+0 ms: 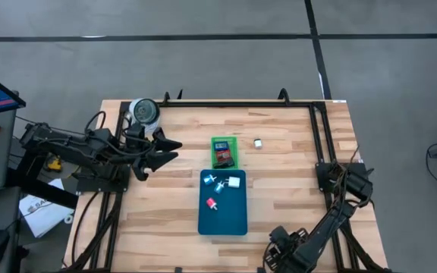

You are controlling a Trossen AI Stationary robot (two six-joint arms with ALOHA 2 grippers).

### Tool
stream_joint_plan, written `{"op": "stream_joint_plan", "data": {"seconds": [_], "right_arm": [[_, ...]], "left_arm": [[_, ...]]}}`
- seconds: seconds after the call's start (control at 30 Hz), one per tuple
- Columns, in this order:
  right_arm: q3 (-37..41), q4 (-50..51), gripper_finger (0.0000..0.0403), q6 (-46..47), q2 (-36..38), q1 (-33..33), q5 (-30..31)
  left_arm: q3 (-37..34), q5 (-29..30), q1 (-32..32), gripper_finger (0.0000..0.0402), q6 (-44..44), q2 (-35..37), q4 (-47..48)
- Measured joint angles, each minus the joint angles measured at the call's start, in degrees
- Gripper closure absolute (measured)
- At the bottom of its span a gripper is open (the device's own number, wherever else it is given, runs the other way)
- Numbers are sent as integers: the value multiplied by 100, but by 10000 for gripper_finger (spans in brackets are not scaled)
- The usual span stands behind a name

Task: Pick & Place Office items
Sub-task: Put the bottom white charger adapter into the blue bin

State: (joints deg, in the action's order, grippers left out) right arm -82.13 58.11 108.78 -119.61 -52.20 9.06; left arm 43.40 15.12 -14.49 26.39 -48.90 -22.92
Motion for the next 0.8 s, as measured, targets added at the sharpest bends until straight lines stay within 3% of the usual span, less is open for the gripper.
{"op": "stream_joint_plan", "data": {"seconds": [0.23,0.57,0.8], "right_arm": [[9,465,169,137,-11,200,97],[22,722,340,234,-24,202,-150],[20,793,400,587,144,21,147]], "left_arm": [[0,4,-12,202,2,0,-13],[0,-1,-17,202,2,0,-34],[0,-6,-17,202,2,0,-31]]}}
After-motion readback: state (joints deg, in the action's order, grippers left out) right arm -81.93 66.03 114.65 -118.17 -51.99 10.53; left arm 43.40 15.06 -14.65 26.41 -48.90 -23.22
